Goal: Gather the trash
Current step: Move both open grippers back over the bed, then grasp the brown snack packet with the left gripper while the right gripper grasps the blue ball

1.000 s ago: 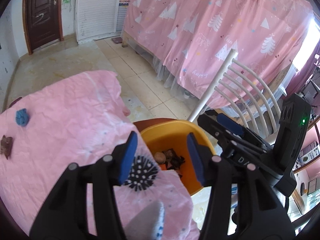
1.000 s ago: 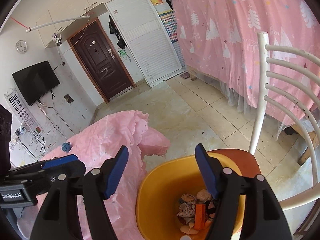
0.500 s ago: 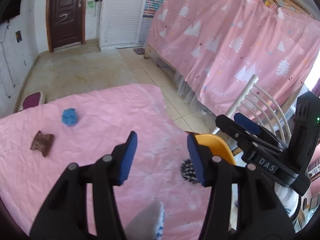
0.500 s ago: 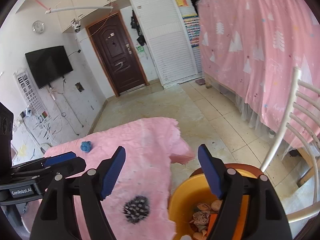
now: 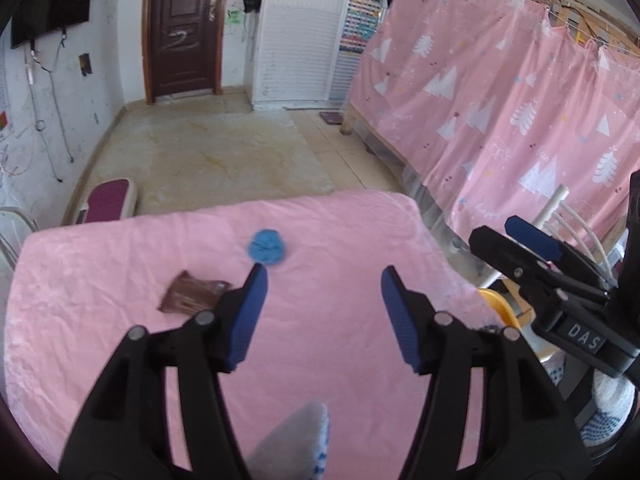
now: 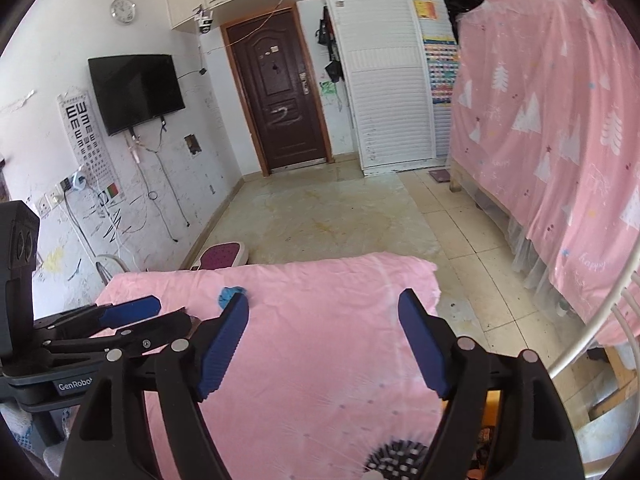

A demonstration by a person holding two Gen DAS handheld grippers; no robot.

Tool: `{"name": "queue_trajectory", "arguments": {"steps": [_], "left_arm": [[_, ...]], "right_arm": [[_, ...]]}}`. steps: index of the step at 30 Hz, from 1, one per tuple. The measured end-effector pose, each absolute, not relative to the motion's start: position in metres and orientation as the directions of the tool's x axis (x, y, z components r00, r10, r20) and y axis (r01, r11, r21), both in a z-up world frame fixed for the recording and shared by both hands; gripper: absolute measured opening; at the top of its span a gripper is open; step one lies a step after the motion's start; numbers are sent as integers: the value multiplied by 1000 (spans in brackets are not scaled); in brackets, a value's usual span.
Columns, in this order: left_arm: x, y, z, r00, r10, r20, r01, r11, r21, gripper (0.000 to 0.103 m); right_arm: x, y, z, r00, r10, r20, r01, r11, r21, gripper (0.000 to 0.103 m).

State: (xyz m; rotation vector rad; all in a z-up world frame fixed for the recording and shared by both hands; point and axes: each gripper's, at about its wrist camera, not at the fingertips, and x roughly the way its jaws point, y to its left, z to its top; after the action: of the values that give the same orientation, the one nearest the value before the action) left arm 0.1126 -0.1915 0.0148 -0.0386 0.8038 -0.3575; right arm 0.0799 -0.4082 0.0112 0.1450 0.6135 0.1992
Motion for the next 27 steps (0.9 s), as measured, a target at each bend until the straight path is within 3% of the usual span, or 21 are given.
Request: {"name": "queue_trajectory", "arguments": {"steps": [3, 6, 12, 15, 27], "left_arm": [[116, -174, 11, 647, -296, -702, 273, 950, -149, 57], [121, -157, 6, 663, -246, -707, 238, 965, -112, 68], [133, -135, -5, 659, -193, -727, 213, 975, -66, 69], [139, -127, -12, 649, -199, -734, 197, 976, -91, 77], [161, -122, -43, 624, -168, -763, 186, 980, -64, 78]], "right_arm": [[91, -391, 9, 787, 239, -569, -160, 970, 185, 70], [102, -374, 6, 771, 256, -582, -182, 966, 184, 72], [130, -338, -4, 730, 286, -620, -228, 958, 173, 78], [145, -324, -9, 713, 289, -638, -244, 956, 161, 78], [192, -294, -35, 653, 303, -694, -259, 951, 171, 78]]}}
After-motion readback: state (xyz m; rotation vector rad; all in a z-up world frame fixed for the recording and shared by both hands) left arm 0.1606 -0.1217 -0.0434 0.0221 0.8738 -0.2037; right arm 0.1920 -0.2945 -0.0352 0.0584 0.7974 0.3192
